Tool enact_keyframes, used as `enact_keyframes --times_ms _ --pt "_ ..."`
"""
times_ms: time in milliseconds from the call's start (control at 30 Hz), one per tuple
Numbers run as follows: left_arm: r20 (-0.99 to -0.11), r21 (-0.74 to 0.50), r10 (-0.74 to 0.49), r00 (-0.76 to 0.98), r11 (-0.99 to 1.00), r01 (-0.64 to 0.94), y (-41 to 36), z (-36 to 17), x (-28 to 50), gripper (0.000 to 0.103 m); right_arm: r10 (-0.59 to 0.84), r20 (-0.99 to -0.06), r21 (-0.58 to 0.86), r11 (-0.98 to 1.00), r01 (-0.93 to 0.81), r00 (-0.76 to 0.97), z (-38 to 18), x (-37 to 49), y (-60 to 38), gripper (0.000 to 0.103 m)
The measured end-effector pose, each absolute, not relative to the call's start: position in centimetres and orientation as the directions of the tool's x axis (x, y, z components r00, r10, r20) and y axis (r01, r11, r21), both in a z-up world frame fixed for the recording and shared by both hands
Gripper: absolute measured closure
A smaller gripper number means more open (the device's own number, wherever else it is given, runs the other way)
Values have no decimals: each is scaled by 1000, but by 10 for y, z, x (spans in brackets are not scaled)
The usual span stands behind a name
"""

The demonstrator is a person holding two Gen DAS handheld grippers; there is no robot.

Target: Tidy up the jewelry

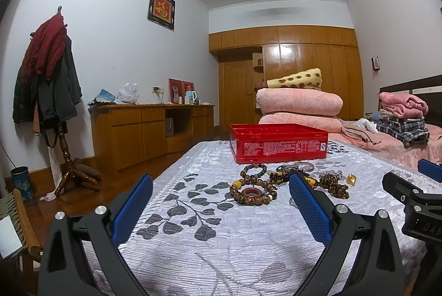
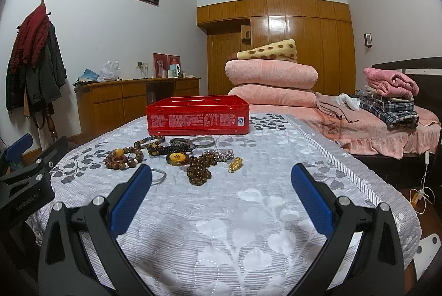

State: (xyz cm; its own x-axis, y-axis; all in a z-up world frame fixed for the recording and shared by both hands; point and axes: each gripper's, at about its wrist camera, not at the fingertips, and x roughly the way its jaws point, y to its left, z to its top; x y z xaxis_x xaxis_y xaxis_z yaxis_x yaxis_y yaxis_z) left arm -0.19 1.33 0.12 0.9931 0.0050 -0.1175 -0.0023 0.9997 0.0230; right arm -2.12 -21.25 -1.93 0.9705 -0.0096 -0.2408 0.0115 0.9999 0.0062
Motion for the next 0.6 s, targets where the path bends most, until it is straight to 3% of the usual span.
enact_keyframes --times_ms 333,600 --pt "-144 29 5 990 1000 0 2 0 10 6 -9 -260 6 1000 10 966 -18 -14 -213 5" --pt "-223 39 -12 975 999 21 -6 3 28 6 -15 -286 -6 1000 13 958 -11 1 -216 5"
